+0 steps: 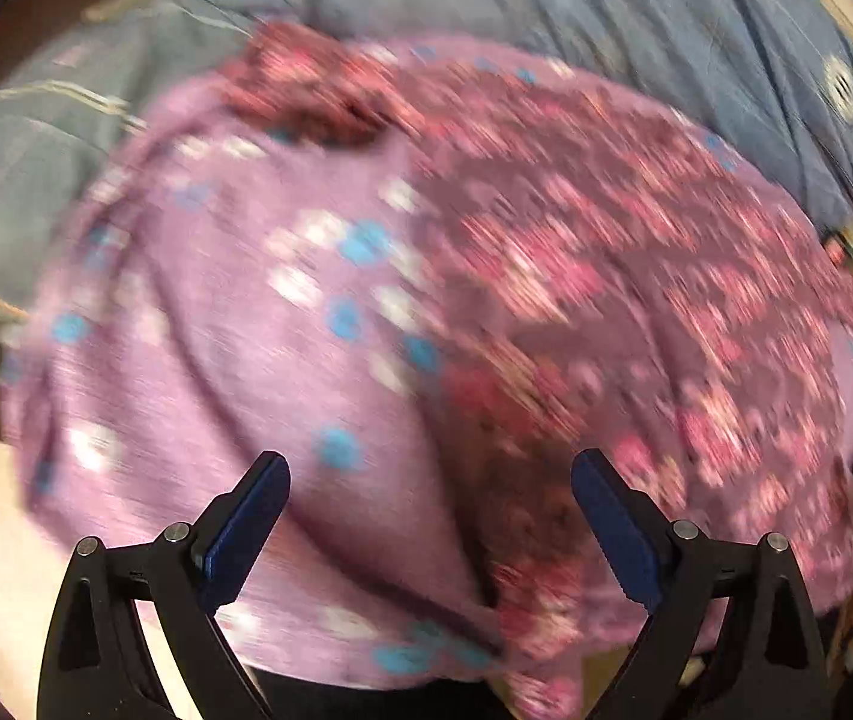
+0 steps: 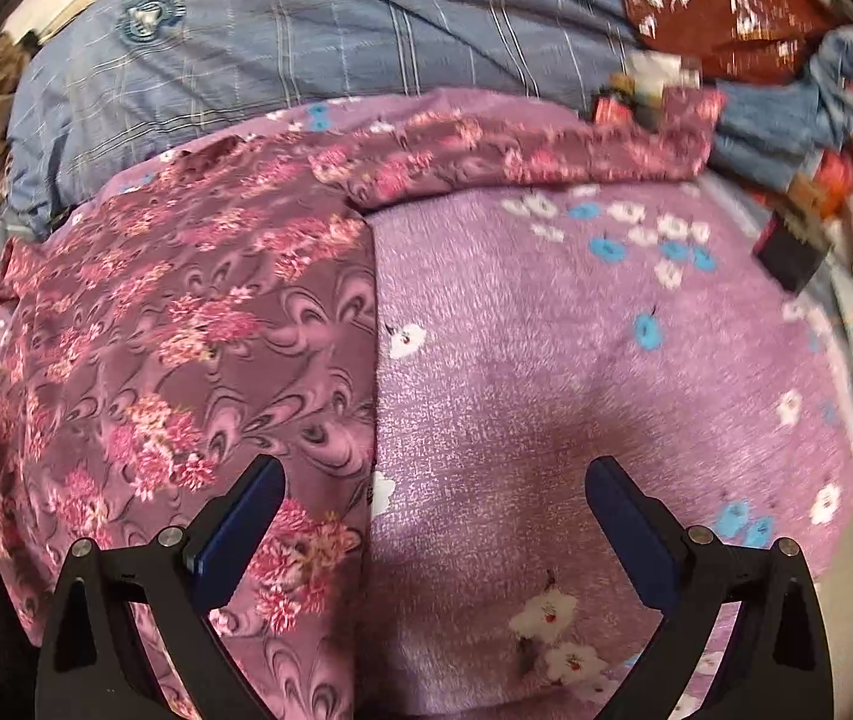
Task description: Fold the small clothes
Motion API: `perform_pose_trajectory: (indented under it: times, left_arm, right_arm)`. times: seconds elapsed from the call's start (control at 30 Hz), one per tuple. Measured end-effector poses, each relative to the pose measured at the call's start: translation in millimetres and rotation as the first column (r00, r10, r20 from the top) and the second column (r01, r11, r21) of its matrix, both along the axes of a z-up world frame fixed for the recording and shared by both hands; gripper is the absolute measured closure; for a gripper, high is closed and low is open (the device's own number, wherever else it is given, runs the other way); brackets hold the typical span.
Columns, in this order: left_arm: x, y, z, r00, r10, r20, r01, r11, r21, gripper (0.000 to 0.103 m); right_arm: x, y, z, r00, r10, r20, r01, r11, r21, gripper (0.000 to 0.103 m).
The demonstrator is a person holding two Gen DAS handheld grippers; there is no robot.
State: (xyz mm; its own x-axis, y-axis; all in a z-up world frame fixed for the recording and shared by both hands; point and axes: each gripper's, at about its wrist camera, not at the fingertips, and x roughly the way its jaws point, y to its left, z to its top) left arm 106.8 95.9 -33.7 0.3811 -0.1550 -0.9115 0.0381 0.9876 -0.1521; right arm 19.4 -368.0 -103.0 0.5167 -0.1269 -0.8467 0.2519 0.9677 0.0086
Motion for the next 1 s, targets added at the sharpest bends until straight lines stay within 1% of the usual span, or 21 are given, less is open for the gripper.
perform_pose_trajectory:
  times: [0.07,0.13,0.17,0.23,0.3,0.33,0.37,0.4,0.43,0.47,0.53,0.57,0.6,0.67,0.73,0.83,0.87,0.9,0.93,0.97,1.0]
  left_arm:
    - [2,-17,-13,0.997,-0.058,-0.042,0.058,0.998,-0.006,0.008]
    - [4,-29,-25,0.994,-0.086,-0.071,0.087,0.996,0.018,0.009]
    - [5,-34,-30,0.992,-0.097,-0.082,0.099,0.995,0.025,0.013]
    - [7,-43,-37,0.986,-0.129,-0.102,0.130,0.991,0.008,0.022]
    - [7,-48,-38,0.984,-0.148,-0.100,0.149,0.989,-0.006,0.044]
    - [8,-49,-38,0.984,-0.148,-0.095,0.149,0.989,0.004,0.052]
    - [9,-51,-37,0.986,-0.141,-0.088,0.143,0.989,0.018,0.072]
    - [10,-50,-37,0.987,-0.137,-0.087,0.139,0.990,0.024,0.086]
    - [8,-50,-36,0.987,-0.132,-0.092,0.134,0.991,0.012,0.087]
    - [9,-46,-33,0.988,-0.119,-0.097,0.119,0.993,-0.013,0.092]
    - [9,-33,-21,0.991,-0.105,-0.088,0.098,0.992,-0.074,0.093]
    - [8,-21,-9,0.995,-0.085,-0.060,0.079,0.992,-0.096,0.096]
    - [6,-11,-1,0.997,-0.072,-0.041,0.068,0.993,-0.102,0.096]
    - [8,6,6,0.998,-0.048,-0.027,0.044,0.991,-0.124,0.096]
    - [6,14,0,0.998,-0.042,-0.048,0.034,0.989,-0.144,0.090]
    - [2,11,-21,0.988,-0.091,-0.125,0.066,0.980,-0.187,0.065]
    - [1,3,-28,0.983,-0.120,-0.142,0.094,0.979,-0.178,0.053]
    - [0,-3,-32,0.981,-0.136,-0.141,0.113,0.980,-0.163,0.050]
    - [-2,-11,-35,0.979,-0.154,-0.133,0.136,0.981,-0.138,0.050]
    - [-3,-14,-36,0.978,-0.166,-0.127,0.150,0.981,-0.127,0.054]
    - [-2,-20,-39,0.977,-0.172,-0.123,0.157,0.980,-0.126,0.081]
  right_arm:
    - [5,-1,-8,1.000,0.005,-0.012,-0.004,0.999,0.044,0.006]
    - [9,2,-15,0.999,0.025,-0.023,-0.023,0.997,0.074,0.013]
    - [11,5,-18,0.999,0.038,-0.033,-0.035,0.996,0.081,0.014]
    - [11,17,-20,0.996,0.086,-0.026,-0.085,0.995,0.055,0.017]
    - [8,31,-21,0.988,0.151,-0.021,-0.150,0.988,0.019,0.030]
    - [6,35,-21,0.984,0.179,-0.021,-0.179,0.984,0.004,0.051]
    - [5,41,-21,0.976,0.217,-0.022,-0.217,0.976,0.003,0.078]
    - [3,43,-21,0.972,0.233,-0.026,-0.233,0.972,0.003,0.090]
    - [3,44,-21,0.970,0.243,-0.029,-0.243,0.970,0.009,0.098]
    - [2,43,-21,0.967,0.253,-0.026,-0.252,0.967,0.031,0.099]
    - [-1,36,-4,0.967,0.252,0.021,-0.253,0.966,0.055,0.100]
    - [-4,28,11,0.969,0.234,0.075,-0.238,0.970,0.046,0.100]
    - [-7,18,24,0.971,0.209,0.118,-0.216,0.975,0.045,0.100]
    - [-5,-12,36,0.980,0.138,0.147,-0.151,0.985,0.082,0.100]
    - [-1,-25,27,0.987,0.112,0.115,-0.125,0.986,0.112,0.099]
    - [2,-24,4,0.992,0.105,0.068,-0.114,0.985,0.133,0.099]
    - [3,-24,-2,0.993,0.099,0.061,-0.107,0.983,0.151,0.099]
    - [4,-23,-6,0.994,0.093,0.057,-0.102,0.981,0.164,0.099]
    - [3,-22,-10,0.995,0.090,0.054,-0.098,0.980,0.173,0.098]
    - [3,-22,-14,0.995,0.091,0.050,-0.099,0.977,0.191,0.094]
    - [2,-22,-16,0.995,0.092,0.046,-0.099,0.974,0.203,0.094]
